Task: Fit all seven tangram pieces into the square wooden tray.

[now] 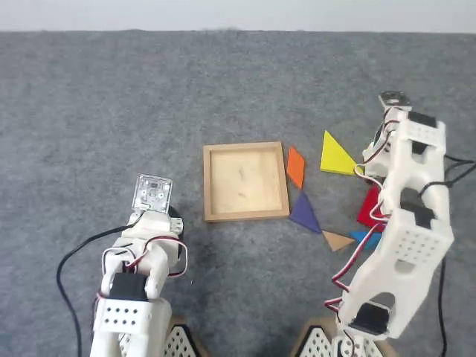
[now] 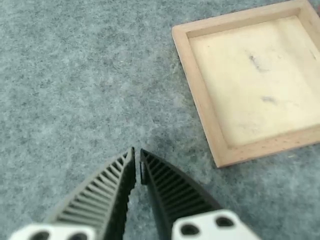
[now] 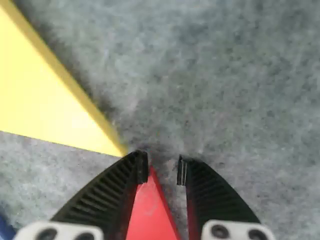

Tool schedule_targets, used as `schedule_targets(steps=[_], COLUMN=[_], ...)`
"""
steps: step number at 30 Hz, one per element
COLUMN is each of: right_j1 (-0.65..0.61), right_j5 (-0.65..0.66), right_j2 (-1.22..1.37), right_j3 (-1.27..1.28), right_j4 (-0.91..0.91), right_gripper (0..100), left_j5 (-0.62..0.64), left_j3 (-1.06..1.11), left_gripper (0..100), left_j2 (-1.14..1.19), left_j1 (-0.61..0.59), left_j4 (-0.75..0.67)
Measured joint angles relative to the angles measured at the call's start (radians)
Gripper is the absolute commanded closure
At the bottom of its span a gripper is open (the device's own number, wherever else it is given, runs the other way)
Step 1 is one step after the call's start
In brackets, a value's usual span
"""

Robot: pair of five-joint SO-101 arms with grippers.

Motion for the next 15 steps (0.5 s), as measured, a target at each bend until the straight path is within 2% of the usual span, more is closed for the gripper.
schedule_targets(steps=[7, 12, 15], right_j1=[0.009, 0.006, -0.021], right_j5=[-0.002, 0.006, 0.063], right_j2=[-0.017, -0.23, -0.408], right_j3=[-0.046, 0.011, 0.103], right_j4=[0.06, 0.104, 0.163], right_gripper=[84.7, 69.9, 65.0], left_j5=[0.0, 0.0, 0.0], left_j3=[0.0, 0.0, 0.0], left_gripper=[98, 98, 98], left_j2=[0.0, 0.0, 0.0], left_j1=[0.0, 0.0, 0.0], left_j4=[0.0, 0.0, 0.0])
